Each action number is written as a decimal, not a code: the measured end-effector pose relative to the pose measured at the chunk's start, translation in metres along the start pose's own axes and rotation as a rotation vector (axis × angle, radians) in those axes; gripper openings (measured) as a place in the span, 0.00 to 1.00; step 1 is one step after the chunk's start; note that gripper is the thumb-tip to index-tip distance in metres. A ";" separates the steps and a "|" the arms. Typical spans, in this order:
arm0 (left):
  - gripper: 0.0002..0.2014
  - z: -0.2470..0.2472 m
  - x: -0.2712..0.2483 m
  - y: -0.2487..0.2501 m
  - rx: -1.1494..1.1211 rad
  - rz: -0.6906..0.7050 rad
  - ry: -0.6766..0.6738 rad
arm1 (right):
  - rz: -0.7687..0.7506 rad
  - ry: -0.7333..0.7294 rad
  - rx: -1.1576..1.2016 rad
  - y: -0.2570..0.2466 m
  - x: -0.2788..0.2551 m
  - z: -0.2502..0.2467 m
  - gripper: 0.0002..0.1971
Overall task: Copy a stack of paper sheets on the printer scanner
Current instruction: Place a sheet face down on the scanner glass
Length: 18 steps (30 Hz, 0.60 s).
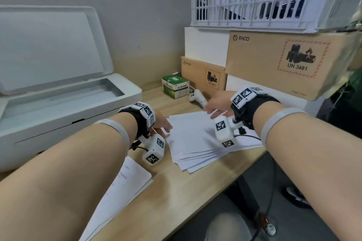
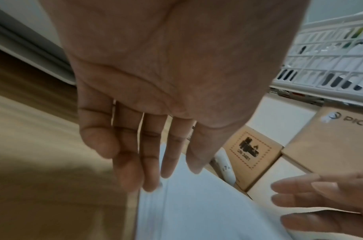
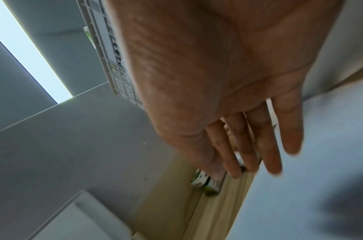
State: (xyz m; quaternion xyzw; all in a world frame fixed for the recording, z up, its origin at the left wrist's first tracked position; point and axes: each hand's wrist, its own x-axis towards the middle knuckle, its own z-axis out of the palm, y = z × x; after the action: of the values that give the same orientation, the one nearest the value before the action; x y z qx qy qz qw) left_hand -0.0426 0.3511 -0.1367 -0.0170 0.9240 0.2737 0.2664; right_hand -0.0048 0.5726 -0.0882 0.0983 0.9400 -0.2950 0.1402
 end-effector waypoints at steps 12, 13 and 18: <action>0.08 -0.050 -0.092 -0.169 -0.103 -0.131 0.282 | -0.374 -0.391 -0.187 -0.136 -0.024 0.156 0.14; 0.09 -0.053 -0.106 -0.181 -0.021 -0.177 0.315 | -0.397 -0.400 -0.205 -0.141 -0.028 0.162 0.12; 0.28 -0.055 -0.146 -0.219 0.338 -0.453 0.284 | -0.457 -0.390 -0.196 -0.150 -0.036 0.174 0.07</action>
State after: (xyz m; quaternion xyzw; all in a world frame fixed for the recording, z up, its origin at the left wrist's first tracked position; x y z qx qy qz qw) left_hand 0.0950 0.1196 -0.1335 -0.2162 0.9571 0.0449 0.1879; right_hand 0.0250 0.3466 -0.1349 -0.1879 0.9171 -0.2400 0.2568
